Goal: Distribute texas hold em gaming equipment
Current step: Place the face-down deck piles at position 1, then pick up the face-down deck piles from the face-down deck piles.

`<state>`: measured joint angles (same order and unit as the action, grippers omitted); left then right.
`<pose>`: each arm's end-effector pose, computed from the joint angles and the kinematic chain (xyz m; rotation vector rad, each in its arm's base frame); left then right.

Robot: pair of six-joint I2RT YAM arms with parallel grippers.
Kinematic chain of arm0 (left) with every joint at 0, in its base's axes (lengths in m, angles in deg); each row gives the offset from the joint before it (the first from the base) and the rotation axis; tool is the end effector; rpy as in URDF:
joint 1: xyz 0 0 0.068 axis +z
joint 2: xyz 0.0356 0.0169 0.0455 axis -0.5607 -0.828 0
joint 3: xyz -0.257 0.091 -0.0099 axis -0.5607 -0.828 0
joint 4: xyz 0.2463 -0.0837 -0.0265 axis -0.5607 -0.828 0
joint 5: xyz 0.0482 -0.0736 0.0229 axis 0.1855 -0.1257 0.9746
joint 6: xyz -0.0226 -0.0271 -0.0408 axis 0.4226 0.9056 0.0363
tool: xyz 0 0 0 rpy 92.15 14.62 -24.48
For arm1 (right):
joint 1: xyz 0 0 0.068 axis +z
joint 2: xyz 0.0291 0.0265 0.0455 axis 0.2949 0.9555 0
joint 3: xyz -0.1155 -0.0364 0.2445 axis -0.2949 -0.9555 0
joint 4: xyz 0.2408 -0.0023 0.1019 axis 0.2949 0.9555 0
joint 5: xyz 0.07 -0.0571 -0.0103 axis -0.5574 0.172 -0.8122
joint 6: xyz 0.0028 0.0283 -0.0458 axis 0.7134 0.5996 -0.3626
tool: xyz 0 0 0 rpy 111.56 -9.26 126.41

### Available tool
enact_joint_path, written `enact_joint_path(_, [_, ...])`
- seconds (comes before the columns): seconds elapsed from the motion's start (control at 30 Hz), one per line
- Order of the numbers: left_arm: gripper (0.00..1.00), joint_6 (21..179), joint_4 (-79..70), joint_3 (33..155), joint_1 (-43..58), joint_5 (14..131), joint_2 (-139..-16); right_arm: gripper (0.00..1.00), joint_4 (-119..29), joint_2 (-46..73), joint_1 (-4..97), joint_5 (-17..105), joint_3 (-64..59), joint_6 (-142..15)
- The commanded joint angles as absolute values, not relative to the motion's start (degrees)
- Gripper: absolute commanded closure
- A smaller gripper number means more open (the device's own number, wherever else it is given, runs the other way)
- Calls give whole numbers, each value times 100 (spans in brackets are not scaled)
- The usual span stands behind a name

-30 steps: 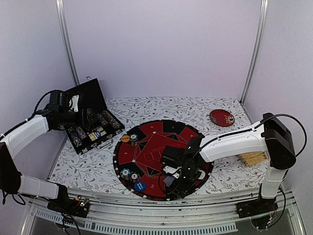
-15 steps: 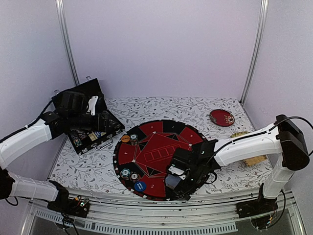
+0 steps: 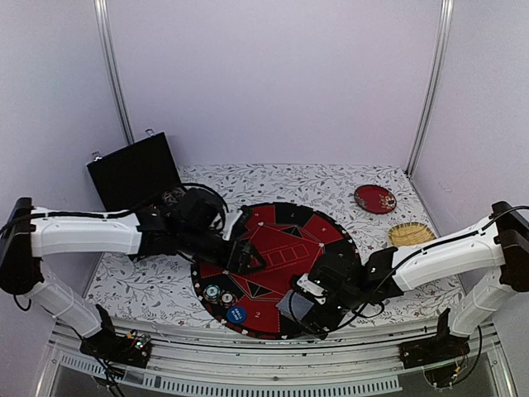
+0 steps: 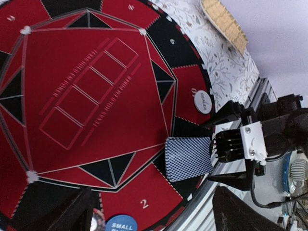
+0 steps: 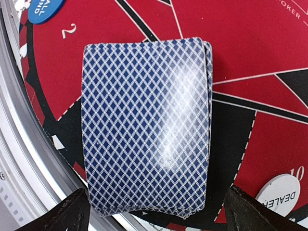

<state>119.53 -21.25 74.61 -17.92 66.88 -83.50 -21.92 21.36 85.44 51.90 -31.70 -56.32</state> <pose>0.1800 -0.2443 0.2354 0.5810 2.4519 -0.9538 0.1036 0.2596 0.1535 -1.2748 2.5041 0.3738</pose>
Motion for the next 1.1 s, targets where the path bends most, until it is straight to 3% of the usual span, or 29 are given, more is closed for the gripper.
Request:
enact_joint_path(0.0, [13, 12325, -1506, 7860, -2259, 6275, -9195, 1, -2853, 1813, 8528, 5212, -3511, -5482])
enact_joint_path(0.47, [10, 12077, -1978, 8934, -2689, 6327, -11054, 1, -3138, 1621, 8521, 5337, -3839, -5386])
enact_joint_path(0.67, [18, 12104, -2000, 8729, -2759, 6398, -11121, 1, -3122, 1429, 8518, 5333, -3924, -5301])
enact_joint_path(0.9, [19, 11931, -2253, 8879, -2874, 6587, -11419, 1, -3186, 1520, 8520, 5358, -3938, -5226])
enact_joint_path(1.07, [31, 11879, -2351, 8871, -2877, 6836, -11616, 1, -3165, 1519, 8518, 5360, -3935, -5204])
